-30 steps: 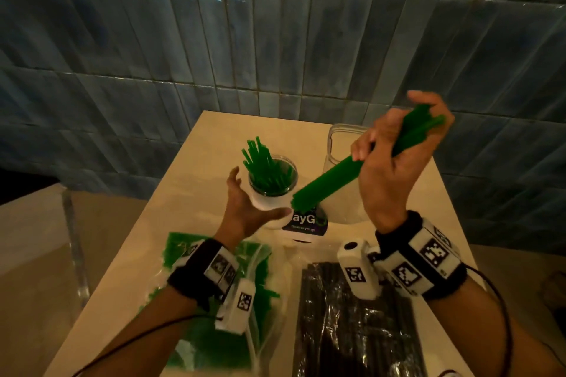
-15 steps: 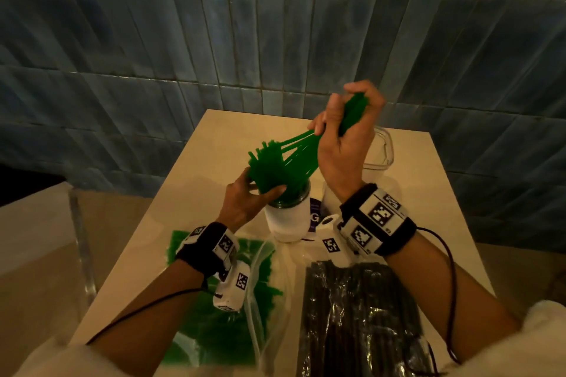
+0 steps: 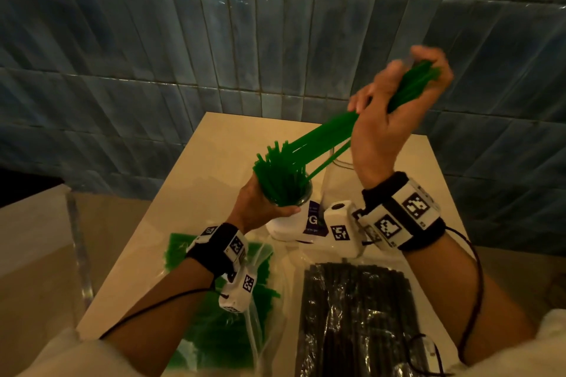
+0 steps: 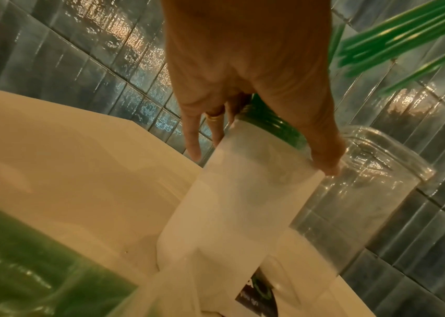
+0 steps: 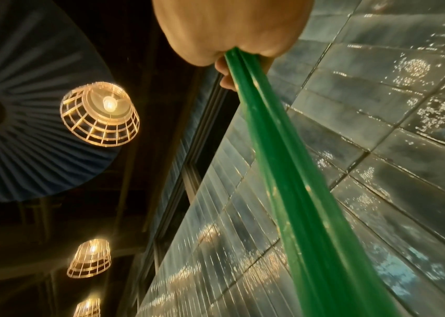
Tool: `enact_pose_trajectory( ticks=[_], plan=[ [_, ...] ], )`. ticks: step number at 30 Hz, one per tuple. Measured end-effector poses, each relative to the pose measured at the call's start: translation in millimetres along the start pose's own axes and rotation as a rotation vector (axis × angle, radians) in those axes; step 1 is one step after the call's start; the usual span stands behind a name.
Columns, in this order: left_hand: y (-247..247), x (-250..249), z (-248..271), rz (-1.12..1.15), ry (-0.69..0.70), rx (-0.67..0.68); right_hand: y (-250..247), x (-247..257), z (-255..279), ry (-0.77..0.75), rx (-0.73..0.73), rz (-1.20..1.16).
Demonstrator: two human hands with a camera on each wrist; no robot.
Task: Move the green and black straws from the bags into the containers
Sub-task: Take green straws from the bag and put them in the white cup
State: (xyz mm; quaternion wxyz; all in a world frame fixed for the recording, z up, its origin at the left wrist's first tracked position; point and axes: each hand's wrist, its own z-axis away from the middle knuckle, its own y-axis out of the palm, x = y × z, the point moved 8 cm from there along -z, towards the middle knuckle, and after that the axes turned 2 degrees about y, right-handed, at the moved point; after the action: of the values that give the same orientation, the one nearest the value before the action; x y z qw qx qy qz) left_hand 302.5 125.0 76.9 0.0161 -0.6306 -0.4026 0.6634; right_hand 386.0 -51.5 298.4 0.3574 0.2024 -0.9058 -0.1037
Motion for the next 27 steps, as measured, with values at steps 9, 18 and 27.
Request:
enact_pose_trajectory(
  ticks=[9,18,27],
  plan=[
    [1.3,4.0,0.2,-0.007,-0.055,0.014,19.9,-29.7,12.8,0.114,0.088,0.111],
    [2.1,10.4,3.5,0.108,-0.095,0.007,60.1,-103.4,84.3,0.257,0.514,0.408],
    [5.5,11.4,1.8,0.161,-0.062,0.008,64.0,-123.1,126.4,0.262,0.954,0.837]
  ],
)
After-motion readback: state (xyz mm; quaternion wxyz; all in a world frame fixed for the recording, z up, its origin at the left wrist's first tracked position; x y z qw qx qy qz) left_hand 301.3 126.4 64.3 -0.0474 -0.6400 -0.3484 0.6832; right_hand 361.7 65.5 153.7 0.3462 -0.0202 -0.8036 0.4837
